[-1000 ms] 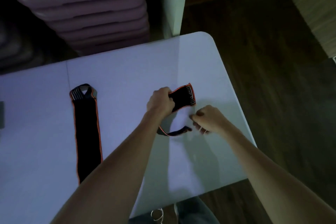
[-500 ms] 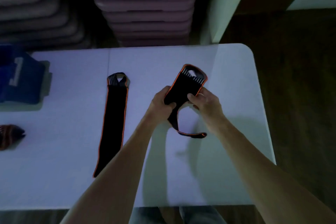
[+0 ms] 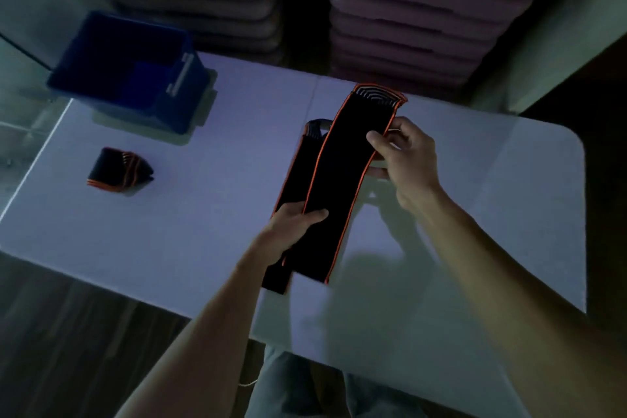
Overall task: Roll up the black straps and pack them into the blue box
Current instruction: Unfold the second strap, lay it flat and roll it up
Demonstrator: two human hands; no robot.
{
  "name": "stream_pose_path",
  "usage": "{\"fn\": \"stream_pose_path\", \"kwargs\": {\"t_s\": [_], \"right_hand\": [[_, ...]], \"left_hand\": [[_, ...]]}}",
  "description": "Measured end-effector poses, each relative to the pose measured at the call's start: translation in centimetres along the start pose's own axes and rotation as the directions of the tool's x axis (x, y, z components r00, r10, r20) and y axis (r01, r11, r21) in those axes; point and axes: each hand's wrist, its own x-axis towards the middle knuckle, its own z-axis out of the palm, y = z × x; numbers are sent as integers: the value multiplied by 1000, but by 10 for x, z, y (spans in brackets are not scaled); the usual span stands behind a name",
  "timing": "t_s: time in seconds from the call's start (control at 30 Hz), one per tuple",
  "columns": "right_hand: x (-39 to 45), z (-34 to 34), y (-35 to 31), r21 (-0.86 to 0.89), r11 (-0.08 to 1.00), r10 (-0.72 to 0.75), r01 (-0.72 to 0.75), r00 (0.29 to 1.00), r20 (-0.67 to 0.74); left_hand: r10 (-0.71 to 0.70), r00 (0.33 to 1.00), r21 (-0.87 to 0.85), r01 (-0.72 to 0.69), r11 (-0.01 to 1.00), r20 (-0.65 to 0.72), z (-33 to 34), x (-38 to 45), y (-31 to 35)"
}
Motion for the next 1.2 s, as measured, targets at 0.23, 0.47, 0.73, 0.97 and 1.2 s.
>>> {"fn": "stream_pose_path", "kwargs": {"t_s": [0.23,0.47,0.73,0.97,1.2], "right_hand": [[-7,64,28,-106,992,71,-69,997,12],[-14,88,71,-173,962,203,-211,977,-64],[-5,96,81,-129,962,223,-239,967,-125],[13,96,87,-74,969,225,-234,968,-114],[35,85,91,-166,960,209,-225,972,-107]], "left_hand": [[-36,999,255,38,966,-12,-64,-3,-22],[42,997,647,-74,759,65,-91,6,-43],[64,987,896,-160,415,147,-97,20,-22],[357,932,558,-267,786,-56,-85,72,54],[238,966,409,-178,895,-99,-59,131,88]]}}
